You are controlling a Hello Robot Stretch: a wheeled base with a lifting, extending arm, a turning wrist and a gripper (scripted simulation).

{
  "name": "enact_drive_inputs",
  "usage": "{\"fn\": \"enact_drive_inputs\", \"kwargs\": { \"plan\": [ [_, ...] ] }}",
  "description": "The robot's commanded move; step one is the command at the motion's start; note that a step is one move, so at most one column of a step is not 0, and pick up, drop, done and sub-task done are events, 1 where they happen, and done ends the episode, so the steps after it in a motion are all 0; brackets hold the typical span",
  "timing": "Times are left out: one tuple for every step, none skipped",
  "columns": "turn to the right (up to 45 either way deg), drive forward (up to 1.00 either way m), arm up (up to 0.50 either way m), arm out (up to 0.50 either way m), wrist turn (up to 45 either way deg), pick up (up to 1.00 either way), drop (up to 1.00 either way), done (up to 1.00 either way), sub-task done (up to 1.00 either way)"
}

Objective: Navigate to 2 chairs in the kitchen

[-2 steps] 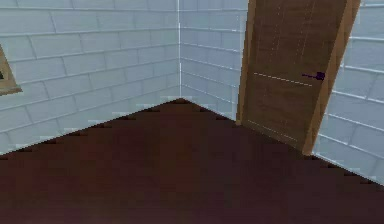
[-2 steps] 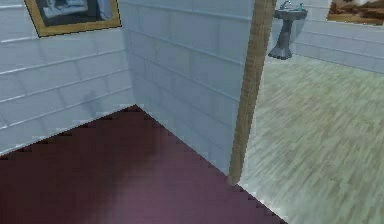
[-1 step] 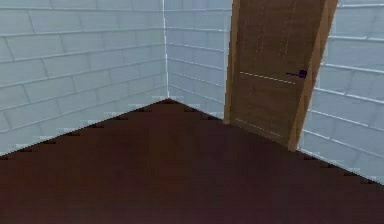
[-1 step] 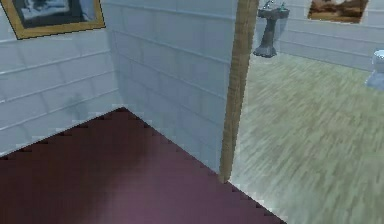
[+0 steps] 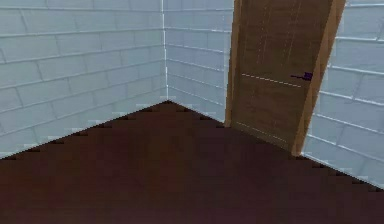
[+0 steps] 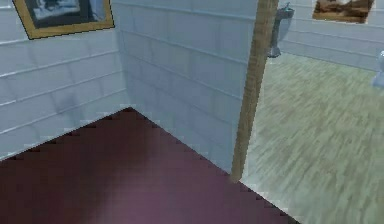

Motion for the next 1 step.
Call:
{"fn": "enact_drive_inputs", "kwargs": {
  "plan": [
    [-45.0, 0.0, 0.0, 0.0, 0.0, 0.0, 0.0, 0.0, 0.0]
  ]
}}
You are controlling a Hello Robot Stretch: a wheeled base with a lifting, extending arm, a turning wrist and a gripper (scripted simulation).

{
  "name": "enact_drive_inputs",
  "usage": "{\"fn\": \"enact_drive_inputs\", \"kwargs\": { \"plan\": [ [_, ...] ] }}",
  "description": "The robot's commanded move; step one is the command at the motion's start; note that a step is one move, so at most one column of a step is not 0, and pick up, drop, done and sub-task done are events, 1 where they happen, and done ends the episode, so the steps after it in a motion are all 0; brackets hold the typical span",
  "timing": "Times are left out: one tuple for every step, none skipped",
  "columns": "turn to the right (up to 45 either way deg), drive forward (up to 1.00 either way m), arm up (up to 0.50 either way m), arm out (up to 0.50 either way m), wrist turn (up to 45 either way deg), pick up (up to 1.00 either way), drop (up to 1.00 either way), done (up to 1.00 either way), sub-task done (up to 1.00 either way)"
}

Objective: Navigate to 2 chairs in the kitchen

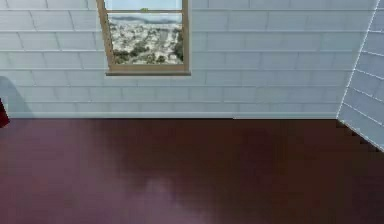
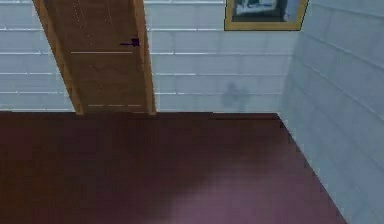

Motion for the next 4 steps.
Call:
{"fn": "enact_drive_inputs", "kwargs": {
  "plan": [
    [-39.0, 0.0, 0.0, 0.0, 0.0, 0.0, 0.0, 0.0, 0.0],
    [0.0, 0.2, 0.0, 0.0, 0.0, 0.0, 0.0, 0.0, 0.0],
    [-15.0, 0.0, 0.0, 0.0, 0.0, 0.0, 0.0, 0.0, 0.0],
    [0.0, 1.0, 0.0, 0.0, 0.0, 0.0, 0.0, 0.0, 0.0]
  ]
}}
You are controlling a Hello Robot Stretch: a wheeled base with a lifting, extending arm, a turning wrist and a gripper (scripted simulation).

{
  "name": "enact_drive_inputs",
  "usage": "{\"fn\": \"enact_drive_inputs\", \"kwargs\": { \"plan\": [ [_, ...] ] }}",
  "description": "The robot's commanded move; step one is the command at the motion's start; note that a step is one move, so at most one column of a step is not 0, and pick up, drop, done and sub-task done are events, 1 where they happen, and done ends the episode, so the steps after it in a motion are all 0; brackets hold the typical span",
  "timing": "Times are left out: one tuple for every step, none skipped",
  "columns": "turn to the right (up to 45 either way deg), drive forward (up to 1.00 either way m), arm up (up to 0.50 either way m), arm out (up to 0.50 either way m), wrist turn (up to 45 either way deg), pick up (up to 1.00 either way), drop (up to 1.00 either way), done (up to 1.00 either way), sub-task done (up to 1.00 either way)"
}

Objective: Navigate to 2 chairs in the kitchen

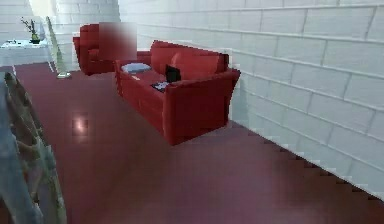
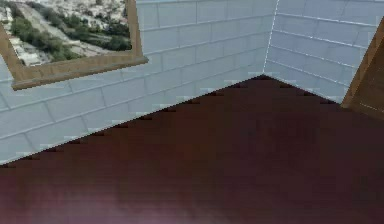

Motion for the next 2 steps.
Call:
{"fn": "enact_drive_inputs", "kwargs": {
  "plan": [
    [0.0, 0.6, 0.0, 0.0, 0.0, 0.0, 0.0, 0.0, 0.0],
    [-33.0, 0.0, 0.0, 0.0, 0.0, 0.0, 0.0, 0.0, 0.0]
  ]
}}
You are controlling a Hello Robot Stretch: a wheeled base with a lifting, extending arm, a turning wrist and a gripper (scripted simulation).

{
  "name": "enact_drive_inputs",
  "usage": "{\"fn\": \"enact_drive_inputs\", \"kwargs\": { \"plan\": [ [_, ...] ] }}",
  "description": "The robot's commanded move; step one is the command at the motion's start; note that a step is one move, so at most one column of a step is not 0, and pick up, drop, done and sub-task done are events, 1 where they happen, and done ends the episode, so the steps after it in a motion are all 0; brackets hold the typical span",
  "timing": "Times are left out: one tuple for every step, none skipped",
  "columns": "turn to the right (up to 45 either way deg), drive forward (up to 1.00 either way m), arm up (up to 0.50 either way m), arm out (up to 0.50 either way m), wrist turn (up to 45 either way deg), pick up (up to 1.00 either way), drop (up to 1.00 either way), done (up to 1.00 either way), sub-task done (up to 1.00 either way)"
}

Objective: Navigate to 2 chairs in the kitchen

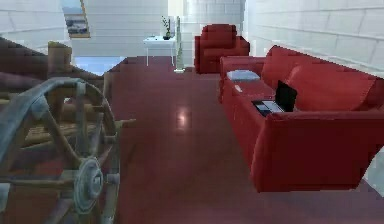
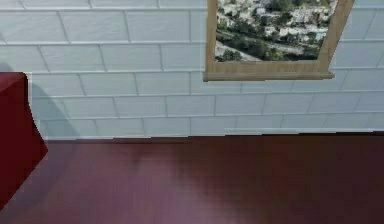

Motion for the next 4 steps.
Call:
{"fn": "enact_drive_inputs", "kwargs": {
  "plan": [
    [0.0, 1.0, 0.0, 0.0, 0.0, 0.0, 0.0, 0.0, 0.0],
    [-3.0, 0.0, 0.0, 0.0, 0.0, 0.0, 0.0, 0.0, 0.0],
    [0.0, 0.5, 0.0, 0.0, 0.0, 0.0, 0.0, 0.0, 0.0],
    [-18.0, 0.0, 0.0, 0.0, 0.0, 0.0, 0.0, 0.0, 0.0]
  ]
}}
